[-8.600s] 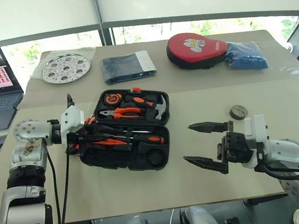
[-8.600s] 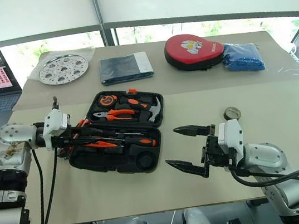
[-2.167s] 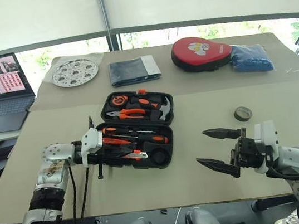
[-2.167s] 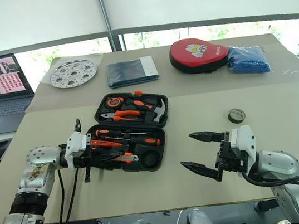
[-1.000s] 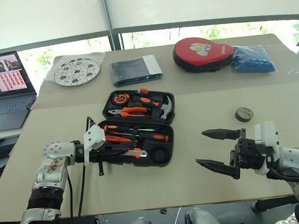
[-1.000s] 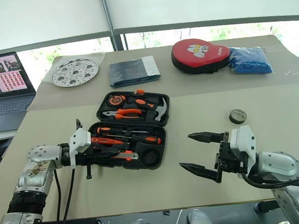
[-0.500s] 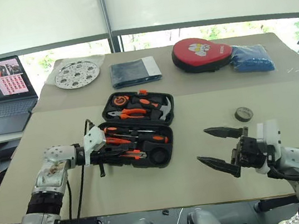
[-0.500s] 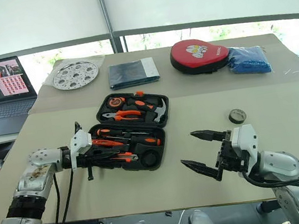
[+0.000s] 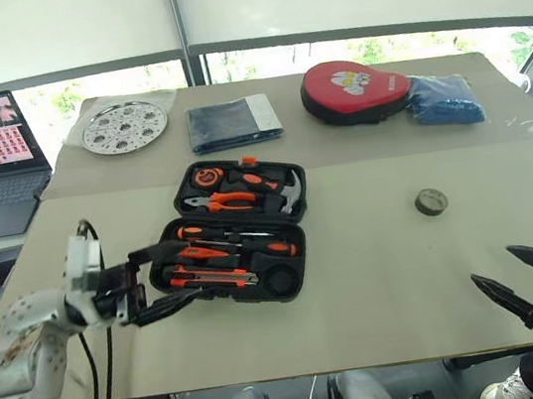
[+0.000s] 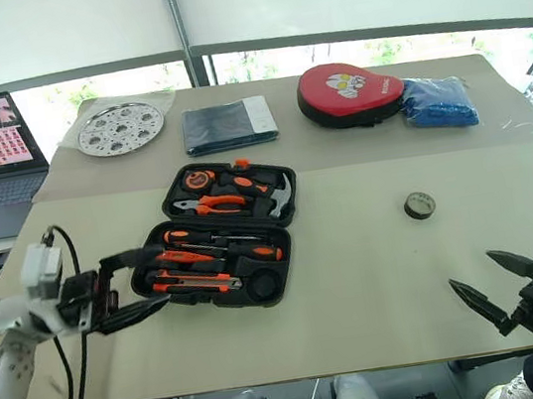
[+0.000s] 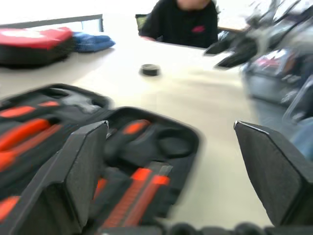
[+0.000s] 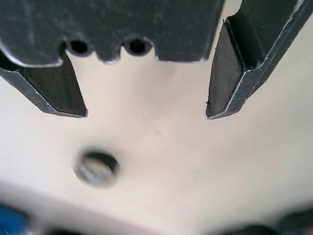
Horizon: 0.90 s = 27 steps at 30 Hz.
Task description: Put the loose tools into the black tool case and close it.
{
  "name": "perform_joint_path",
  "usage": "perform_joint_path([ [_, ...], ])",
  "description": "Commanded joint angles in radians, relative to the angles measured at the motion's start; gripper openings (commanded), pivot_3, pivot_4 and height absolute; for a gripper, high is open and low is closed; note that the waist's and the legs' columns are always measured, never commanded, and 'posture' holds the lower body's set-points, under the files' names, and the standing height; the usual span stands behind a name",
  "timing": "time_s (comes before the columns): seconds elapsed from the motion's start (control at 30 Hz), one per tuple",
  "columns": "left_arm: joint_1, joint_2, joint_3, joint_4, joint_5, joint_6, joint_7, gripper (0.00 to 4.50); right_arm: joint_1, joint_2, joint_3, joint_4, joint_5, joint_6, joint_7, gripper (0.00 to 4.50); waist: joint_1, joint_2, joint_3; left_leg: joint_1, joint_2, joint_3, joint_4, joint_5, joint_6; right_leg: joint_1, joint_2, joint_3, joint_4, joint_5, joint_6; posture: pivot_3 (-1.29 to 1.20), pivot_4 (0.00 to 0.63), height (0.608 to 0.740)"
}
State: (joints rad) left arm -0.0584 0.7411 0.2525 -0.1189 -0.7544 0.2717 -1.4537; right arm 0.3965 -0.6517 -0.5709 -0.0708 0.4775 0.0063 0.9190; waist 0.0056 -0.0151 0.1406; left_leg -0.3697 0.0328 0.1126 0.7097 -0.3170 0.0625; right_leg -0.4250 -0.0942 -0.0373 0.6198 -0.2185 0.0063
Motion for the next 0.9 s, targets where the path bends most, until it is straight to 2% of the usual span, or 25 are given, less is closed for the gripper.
perform_joint_path([
  [0.03,-0.037,-0.033,0.015,-0.028,-0.026,-0.025,0.017,4.47,-0.123,-0.106,0.026,0.01,-0.033,0.036,-0.002,4.5,-0.001,0.002,0.002,0.001,0.0,0.001,0.0,0.001,0.0,0.0,0.0,0.001,0.0,0.001,-0.001,0.0,0.15,0.74],
  [0.13,-0.074,-0.056,-0.005,-0.039,-0.029,0.003,0.05,4.47,-0.296,-0.224,0.128,0.083,-0.096,0.128,0.003,4.5,-0.004,0.001,0.004,0.001,0.0,0.001,0.0,0.003,-0.001,0.001,0.002,0.002,0.0,0.002,0.002,0.0,0.15,0.74],
  [0.23,-0.089,-0.078,-0.034,-0.031,0.005,-0.02,0.061,4.47,-0.527,-0.326,0.31,0.21,-0.205,0.265,0.021,4.5,-0.01,0.001,0.004,0.001,0.0,0.001,0.001,0.004,-0.002,0.0,0.004,0.002,0.001,0.005,-0.003,0.0,0.15,0.74],
  [0.4,-0.114,-0.099,-0.071,-0.08,0.033,-0.016,0.115,4.47,-0.855,-0.333,0.558,0.469,-0.355,0.257,0.157,4.5,-0.011,0.0,0.005,-0.001,0.0,0.0,-0.001,0.005,-0.003,-0.001,0.006,0.0,0.0,0.007,0.003,0.0,0.15,0.74],
  [0.47,-0.106,-0.096,-0.091,-0.109,0.059,-0.044,0.11,4.47,-0.945,-0.324,0.633,0.571,-0.417,0.209,0.195,4.5,-0.008,0.0,0.005,-0.003,-0.001,0.0,-0.002,0.006,-0.005,-0.003,0.005,0.0,0.0,0.006,0.003,0.0,0.15,0.74],
  [0.6,-0.098,-0.116,-0.1,-0.126,0.073,-0.064,0.137,4.47,-1.035,-0.3,0.702,0.694,-0.479,0.148,0.227,4.5,-0.002,0.0,0.005,-0.006,-0.002,0.0,-0.005,0.007,-0.007,-0.003,0.004,-0.002,-0.008,0.007,0.006,0.0,0.15,0.74],
  [0.7,-0.079,-0.123,-0.097,-0.112,0.085,-0.093,0.139,4.5,-1.077,-0.276,0.732,0.762,-0.509,0.139,0.248,3.74,-0.005,0.0,0.005,-0.01,-0.002,0.0,-0.005,0.007,-0.006,-0.004,0.003,-0.002,-0.01,0.008,0.009,0.0,0.15,0.74],
  [0.9,-0.052,-0.133,-0.072,-0.079,0.087,-0.157,0.129,4.5,-1.129,-0.259,0.732,0.839,-0.524,0.083,0.275,1.72,-0.01,0.0,0.005,-0.009,-0.003,0.001,-0.004,0.007,-0.006,-0.003,0.002,-0.002,-0.012,0.009,0.011,0.0,0.15,0.74],
])
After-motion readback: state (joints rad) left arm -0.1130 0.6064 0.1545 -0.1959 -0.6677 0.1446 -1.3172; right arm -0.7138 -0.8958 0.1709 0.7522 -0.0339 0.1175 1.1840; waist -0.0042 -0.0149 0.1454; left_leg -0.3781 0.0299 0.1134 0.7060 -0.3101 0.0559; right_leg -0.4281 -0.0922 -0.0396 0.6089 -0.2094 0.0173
